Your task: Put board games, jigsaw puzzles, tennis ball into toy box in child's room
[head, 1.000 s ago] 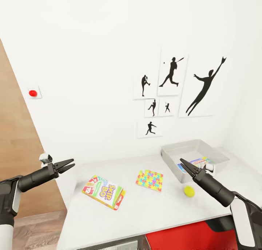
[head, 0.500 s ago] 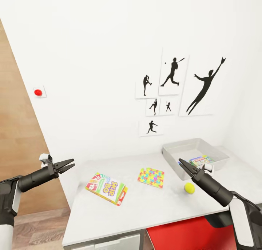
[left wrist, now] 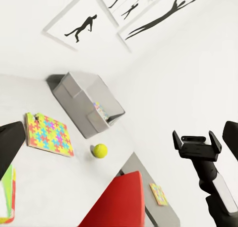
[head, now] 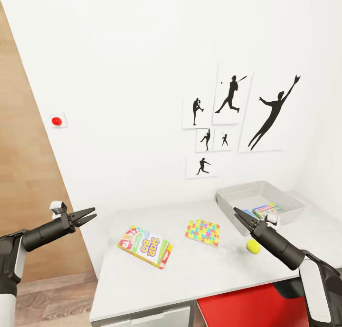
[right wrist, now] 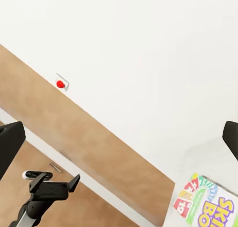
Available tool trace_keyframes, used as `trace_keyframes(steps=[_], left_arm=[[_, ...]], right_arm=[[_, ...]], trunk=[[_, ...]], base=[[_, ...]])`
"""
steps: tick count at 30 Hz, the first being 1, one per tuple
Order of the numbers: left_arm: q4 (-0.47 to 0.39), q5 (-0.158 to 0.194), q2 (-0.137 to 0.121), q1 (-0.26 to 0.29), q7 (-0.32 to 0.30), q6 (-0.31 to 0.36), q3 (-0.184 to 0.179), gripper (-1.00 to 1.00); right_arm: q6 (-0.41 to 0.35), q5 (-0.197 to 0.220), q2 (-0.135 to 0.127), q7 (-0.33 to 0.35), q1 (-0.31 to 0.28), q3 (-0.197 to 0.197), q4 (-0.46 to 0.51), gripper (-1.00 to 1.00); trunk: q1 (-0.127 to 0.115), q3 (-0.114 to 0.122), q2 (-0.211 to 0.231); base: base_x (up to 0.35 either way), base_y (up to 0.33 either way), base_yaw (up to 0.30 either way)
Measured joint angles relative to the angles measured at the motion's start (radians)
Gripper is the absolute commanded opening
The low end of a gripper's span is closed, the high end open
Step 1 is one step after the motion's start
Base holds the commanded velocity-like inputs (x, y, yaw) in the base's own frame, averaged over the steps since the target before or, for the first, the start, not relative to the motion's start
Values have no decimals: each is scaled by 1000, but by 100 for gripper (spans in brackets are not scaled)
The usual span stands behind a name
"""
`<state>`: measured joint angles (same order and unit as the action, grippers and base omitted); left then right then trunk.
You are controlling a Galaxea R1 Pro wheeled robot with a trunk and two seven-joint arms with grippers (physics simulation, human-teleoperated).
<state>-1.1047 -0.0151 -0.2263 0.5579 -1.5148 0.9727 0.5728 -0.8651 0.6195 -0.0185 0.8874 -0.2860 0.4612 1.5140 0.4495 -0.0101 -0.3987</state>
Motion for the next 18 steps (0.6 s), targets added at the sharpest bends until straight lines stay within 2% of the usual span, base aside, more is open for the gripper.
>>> trace_keyframes(steps=[18], left_arm=[[0,0,0,0,4,-3,6,100]], right_arm=[[3,-8,0,-12,0,-3,0,100]], trunk=[[0,0,0]], base=[[0,11,0]])
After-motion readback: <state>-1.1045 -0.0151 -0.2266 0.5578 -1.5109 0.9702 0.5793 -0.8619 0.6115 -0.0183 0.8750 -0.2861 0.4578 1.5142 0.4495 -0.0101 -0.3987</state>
